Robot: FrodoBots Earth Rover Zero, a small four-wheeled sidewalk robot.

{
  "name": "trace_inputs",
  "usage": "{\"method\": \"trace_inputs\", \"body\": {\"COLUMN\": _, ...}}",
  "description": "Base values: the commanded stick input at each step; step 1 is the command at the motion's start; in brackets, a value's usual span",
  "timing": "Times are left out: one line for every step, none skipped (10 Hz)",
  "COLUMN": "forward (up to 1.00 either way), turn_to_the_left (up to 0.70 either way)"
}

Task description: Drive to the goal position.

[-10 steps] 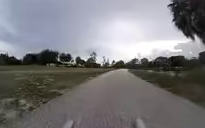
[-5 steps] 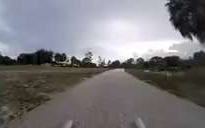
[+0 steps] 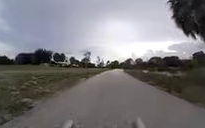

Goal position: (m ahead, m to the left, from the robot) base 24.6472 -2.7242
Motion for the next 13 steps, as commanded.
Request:
{"method": "trace_inputs", "body": {"forward": 1.00, "turn_to_the_left": 0.00}}
{"method": "trace_inputs", "body": {"forward": 1.00, "turn_to_the_left": 0.00}}
{"method": "trace_inputs", "body": {"forward": 1.00, "turn_to_the_left": 0.00}}
{"method": "trace_inputs", "body": {"forward": 1.00, "turn_to_the_left": 0.00}}
{"method": "trace_inputs", "body": {"forward": 1.00, "turn_to_the_left": 0.00}}
{"method": "trace_inputs", "body": {"forward": 1.00, "turn_to_the_left": 0.00}}
{"method": "trace_inputs", "body": {"forward": 1.00, "turn_to_the_left": 0.00}}
{"method": "trace_inputs", "body": {"forward": 1.00, "turn_to_the_left": 0.00}}
{"method": "trace_inputs", "body": {"forward": 1.00, "turn_to_the_left": 0.00}}
{"method": "trace_inputs", "body": {"forward": 1.00, "turn_to_the_left": 0.00}}
{"method": "trace_inputs", "body": {"forward": 1.00, "turn_to_the_left": -0.36}}
{"method": "trace_inputs", "body": {"forward": 1.00, "turn_to_the_left": 0.00}}
{"method": "trace_inputs", "body": {"forward": 1.00, "turn_to_the_left": 0.00}}
